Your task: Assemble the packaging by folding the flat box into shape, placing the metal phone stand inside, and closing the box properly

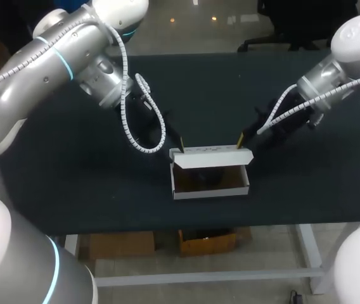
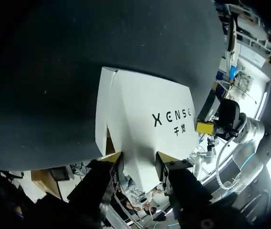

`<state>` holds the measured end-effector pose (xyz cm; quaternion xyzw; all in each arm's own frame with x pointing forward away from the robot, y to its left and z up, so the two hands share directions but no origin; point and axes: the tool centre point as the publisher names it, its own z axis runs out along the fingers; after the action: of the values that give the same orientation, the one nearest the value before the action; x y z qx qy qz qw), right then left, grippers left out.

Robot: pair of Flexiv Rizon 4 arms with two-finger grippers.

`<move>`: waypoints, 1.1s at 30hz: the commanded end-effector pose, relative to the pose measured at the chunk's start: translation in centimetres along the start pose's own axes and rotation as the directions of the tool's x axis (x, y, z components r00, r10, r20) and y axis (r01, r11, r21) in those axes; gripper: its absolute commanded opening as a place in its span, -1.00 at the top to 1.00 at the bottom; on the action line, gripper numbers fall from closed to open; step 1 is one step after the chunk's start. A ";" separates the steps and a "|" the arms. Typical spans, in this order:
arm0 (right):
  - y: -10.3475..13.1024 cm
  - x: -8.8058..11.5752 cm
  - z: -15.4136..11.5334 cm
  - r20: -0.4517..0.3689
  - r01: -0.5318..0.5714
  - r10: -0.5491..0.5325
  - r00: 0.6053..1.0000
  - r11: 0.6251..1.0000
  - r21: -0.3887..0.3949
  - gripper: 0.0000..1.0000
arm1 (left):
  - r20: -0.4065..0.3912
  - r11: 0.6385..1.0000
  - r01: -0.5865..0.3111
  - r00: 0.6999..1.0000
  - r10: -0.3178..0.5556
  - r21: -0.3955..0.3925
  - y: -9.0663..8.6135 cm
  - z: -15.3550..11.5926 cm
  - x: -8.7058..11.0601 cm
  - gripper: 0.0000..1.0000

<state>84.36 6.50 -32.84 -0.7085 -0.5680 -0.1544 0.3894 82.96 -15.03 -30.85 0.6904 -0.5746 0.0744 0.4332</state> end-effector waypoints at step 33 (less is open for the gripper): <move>1.1 1.9 0.5 0.003 -0.001 0.001 1.000 1.000 0.018 0.25 | -0.011 0.999 -0.003 1.000 0.002 -0.034 -1.3 -0.5 1.3 0.14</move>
<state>85.52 7.58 -32.36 -0.7070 -0.5687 -0.1516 0.3920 83.92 -15.04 -30.15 0.6859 -0.5720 0.0750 0.4436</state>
